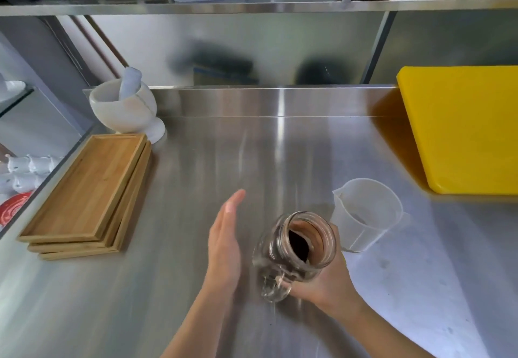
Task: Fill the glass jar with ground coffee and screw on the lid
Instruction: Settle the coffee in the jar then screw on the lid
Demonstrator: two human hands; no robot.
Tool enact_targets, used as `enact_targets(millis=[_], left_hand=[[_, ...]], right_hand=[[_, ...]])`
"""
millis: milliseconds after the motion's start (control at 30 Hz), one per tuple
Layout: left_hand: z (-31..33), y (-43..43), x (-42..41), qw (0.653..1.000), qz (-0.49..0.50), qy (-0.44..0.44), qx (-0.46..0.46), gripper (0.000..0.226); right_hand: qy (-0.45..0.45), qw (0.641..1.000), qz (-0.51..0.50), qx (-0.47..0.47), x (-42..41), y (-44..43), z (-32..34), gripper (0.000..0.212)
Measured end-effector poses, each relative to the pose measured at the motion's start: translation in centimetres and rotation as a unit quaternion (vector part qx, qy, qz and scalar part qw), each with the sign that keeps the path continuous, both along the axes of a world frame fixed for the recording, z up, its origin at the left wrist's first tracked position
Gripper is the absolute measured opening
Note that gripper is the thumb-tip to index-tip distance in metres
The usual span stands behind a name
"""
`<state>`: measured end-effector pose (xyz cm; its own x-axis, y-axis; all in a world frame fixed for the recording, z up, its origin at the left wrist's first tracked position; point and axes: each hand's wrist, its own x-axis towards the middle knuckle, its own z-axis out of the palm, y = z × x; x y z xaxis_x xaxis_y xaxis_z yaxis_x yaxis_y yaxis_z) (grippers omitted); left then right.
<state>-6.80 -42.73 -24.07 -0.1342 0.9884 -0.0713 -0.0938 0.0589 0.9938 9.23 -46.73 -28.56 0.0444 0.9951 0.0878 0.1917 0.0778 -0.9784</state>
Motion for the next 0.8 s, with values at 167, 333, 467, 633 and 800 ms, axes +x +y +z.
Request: enact_targets(millis=[167,333,467,633,800], left_hand=[[0.8,-0.1,-0.2,0.994,0.084,-0.070,-0.018,0.032],[-0.7,-1.5,2.5,0.985,-0.110,-0.084,-0.106,0.034],[-0.2,-0.3,1.6,0.994,-0.043,-0.092,-0.037,0.034],[-0.6,-0.9,1.5,0.987,-0.159,-0.026,-0.008,0.039],[0.0,-1.4,1.6,0.987,-0.098,-0.114,-0.054,0.033]], right_hand=[[-0.002,1.000,0.003,0.007,-0.1,-0.1,0.6,0.086],[-0.032,0.997,0.017,0.066,0.0,-0.4,1.7,0.096],[-0.028,0.997,0.006,0.075,0.5,0.0,1.9,0.095],[-0.047,0.995,0.021,0.084,1.0,-0.6,1.6,0.095],[-0.041,0.996,0.031,0.080,0.0,-0.7,1.1,0.101]])
